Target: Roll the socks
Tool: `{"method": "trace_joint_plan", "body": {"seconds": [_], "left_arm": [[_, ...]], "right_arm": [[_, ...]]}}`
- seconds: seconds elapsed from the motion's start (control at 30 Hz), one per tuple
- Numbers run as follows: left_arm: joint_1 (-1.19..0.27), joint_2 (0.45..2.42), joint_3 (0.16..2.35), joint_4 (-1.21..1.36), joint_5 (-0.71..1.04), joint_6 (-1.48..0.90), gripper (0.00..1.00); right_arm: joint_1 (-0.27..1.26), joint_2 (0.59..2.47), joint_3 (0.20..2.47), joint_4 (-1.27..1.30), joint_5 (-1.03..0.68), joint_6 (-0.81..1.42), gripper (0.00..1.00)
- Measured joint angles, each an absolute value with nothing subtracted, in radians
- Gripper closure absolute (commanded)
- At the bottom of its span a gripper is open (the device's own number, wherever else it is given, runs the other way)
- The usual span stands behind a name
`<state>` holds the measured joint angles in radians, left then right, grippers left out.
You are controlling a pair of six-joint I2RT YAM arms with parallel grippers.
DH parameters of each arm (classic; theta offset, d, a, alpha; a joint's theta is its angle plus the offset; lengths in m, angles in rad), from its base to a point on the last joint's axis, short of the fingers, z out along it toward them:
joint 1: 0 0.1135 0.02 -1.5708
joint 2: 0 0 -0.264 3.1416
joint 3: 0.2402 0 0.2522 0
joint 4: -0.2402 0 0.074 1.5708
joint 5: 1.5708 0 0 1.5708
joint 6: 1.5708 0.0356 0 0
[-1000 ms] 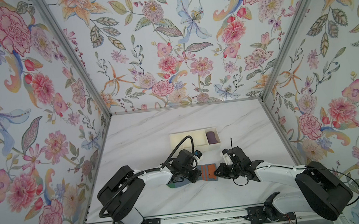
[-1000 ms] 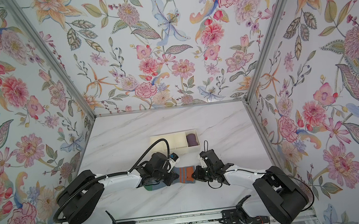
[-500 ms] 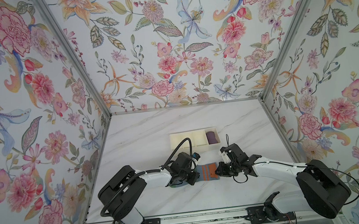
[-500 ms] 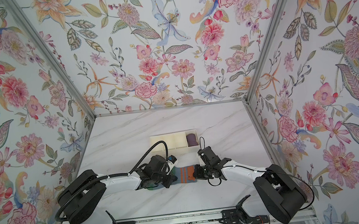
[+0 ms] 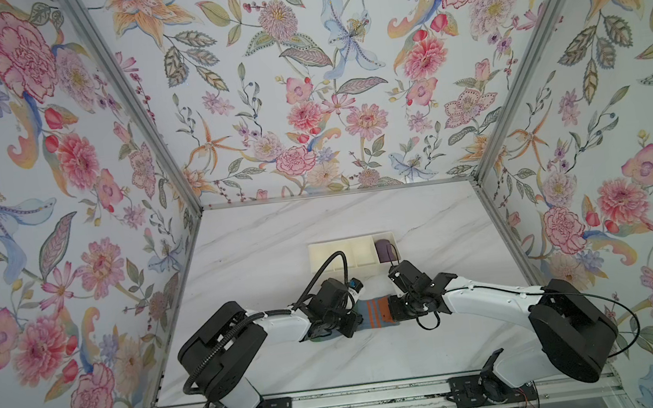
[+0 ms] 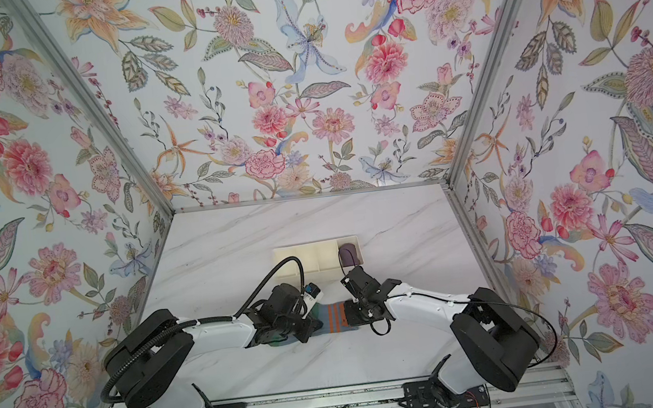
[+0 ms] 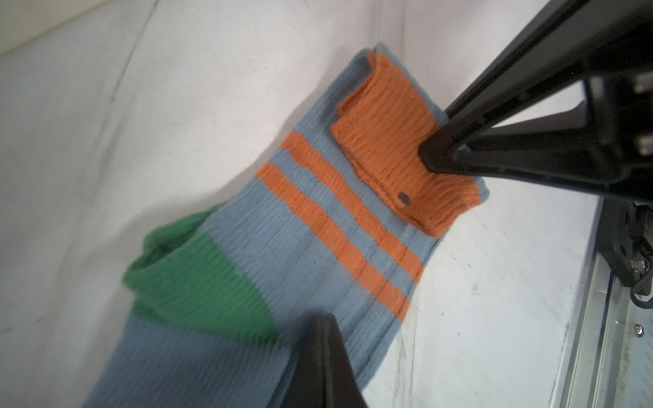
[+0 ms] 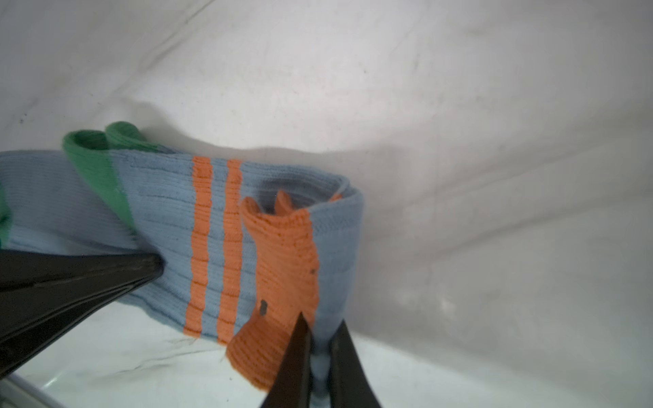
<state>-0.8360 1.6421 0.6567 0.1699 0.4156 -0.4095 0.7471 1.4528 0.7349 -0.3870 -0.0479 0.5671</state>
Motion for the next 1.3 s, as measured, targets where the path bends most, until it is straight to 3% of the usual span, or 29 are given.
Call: {"method": "trace_joint_plan", "body": {"seconds": [0.23,0.7,1.3], "left_arm": [[-0.821,1.616,0.643,0.17,0.445,-0.435,1.0],[-0.702,1.331,0.637,0.059,0.471,-0.438,1.0],[-0.575,1.153,0.557,-0.062,0.464,-0.415,0.98]], "right_arm": [[0.799,1.471,0.795,-0.461,0.052,0.561,0.89],[0.847,1.509,0.884,-0.598,0.205,0.553,0.89],[0.987,1.699,1.087,-0.789,0.408,0.558,0.87]]}}
